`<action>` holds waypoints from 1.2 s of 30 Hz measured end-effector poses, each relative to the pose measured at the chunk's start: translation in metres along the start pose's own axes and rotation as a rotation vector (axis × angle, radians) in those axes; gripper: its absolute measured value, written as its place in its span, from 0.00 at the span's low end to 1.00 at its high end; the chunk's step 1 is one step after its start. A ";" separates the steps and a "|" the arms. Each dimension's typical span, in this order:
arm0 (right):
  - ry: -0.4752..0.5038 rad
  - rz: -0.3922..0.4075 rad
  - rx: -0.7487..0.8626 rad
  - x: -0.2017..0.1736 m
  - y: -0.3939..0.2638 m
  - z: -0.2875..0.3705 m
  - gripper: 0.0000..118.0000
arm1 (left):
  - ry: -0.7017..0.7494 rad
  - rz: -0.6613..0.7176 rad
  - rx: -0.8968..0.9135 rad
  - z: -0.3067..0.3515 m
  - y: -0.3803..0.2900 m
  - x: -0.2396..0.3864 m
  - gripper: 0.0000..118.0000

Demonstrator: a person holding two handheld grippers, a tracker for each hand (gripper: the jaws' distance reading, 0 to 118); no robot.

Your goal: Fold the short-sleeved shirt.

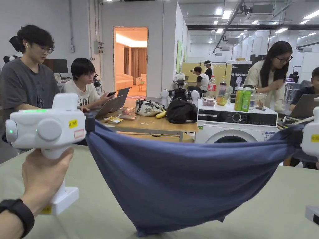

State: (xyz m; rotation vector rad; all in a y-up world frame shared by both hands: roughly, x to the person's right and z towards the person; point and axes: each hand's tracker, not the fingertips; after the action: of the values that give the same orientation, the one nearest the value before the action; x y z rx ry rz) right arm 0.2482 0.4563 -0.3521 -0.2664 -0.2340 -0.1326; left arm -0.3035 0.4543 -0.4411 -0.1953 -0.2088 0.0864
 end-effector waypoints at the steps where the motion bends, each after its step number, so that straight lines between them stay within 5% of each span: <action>1: 0.000 0.007 -0.013 0.002 -0.012 0.002 0.00 | 0.001 0.016 -0.041 0.002 -0.013 0.000 0.00; 4: 0.012 0.004 -0.063 0.014 -0.050 0.017 0.00 | -0.041 0.024 -0.083 0.020 -0.051 -0.002 0.00; 10: 0.022 -0.139 -0.170 0.049 -0.156 0.106 0.01 | -0.175 0.167 -0.192 0.122 -0.146 -0.009 0.00; 16: -0.049 -0.253 -0.320 0.064 -0.270 0.194 0.01 | -0.136 0.191 -0.368 0.196 -0.243 -0.032 0.00; 26: -0.086 -0.263 -0.439 0.073 -0.350 0.239 0.01 | -0.093 0.221 -0.512 0.237 -0.319 -0.060 0.00; 29: -0.094 -0.232 -0.389 0.071 -0.352 0.244 0.08 | -0.077 0.200 -0.485 0.240 -0.321 -0.060 0.11; 31: -0.089 -0.228 -0.373 0.074 -0.349 0.249 0.32 | -0.089 0.172 -0.440 0.244 -0.316 -0.059 0.51; 33: -0.076 -0.218 -0.312 0.071 -0.345 0.262 0.58 | -0.110 0.159 -0.392 0.254 -0.305 -0.050 0.79; 36: -0.052 -0.149 -0.190 0.059 -0.330 0.275 0.61 | -0.120 0.062 -0.296 0.258 -0.277 -0.029 0.80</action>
State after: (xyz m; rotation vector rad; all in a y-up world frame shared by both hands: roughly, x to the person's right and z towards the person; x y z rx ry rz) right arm 0.1947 0.2108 0.0008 -0.4420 -0.2936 -0.2966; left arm -0.3694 0.2275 -0.1436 -0.4928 -0.3354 0.1294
